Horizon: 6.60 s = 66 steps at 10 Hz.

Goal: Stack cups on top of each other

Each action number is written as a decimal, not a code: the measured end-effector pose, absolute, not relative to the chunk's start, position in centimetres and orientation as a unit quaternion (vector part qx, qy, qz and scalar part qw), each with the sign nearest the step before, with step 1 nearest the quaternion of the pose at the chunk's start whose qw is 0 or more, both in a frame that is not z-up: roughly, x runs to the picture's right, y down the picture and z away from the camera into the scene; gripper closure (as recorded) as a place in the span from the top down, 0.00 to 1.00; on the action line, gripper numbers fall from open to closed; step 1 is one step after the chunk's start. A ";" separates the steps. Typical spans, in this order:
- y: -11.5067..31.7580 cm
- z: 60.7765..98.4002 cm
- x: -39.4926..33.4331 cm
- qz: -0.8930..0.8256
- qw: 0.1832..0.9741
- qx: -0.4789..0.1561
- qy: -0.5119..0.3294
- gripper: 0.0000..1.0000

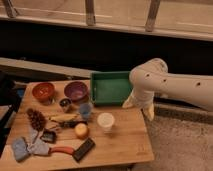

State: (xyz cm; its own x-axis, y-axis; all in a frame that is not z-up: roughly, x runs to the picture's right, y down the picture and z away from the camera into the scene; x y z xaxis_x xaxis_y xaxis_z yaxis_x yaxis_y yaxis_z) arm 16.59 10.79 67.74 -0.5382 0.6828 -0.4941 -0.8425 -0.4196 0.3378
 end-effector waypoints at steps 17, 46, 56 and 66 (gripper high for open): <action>4.3 72.9 4.4 0.766 0.572 -0.214 0.201 0.80; 12.1 86.7 -4.1 0.657 0.615 -0.412 0.143 0.37; 7.1 81.0 -5.1 0.633 0.659 -0.388 0.118 0.09; 1.7 65.3 5.3 0.671 0.668 -0.266 0.180 0.09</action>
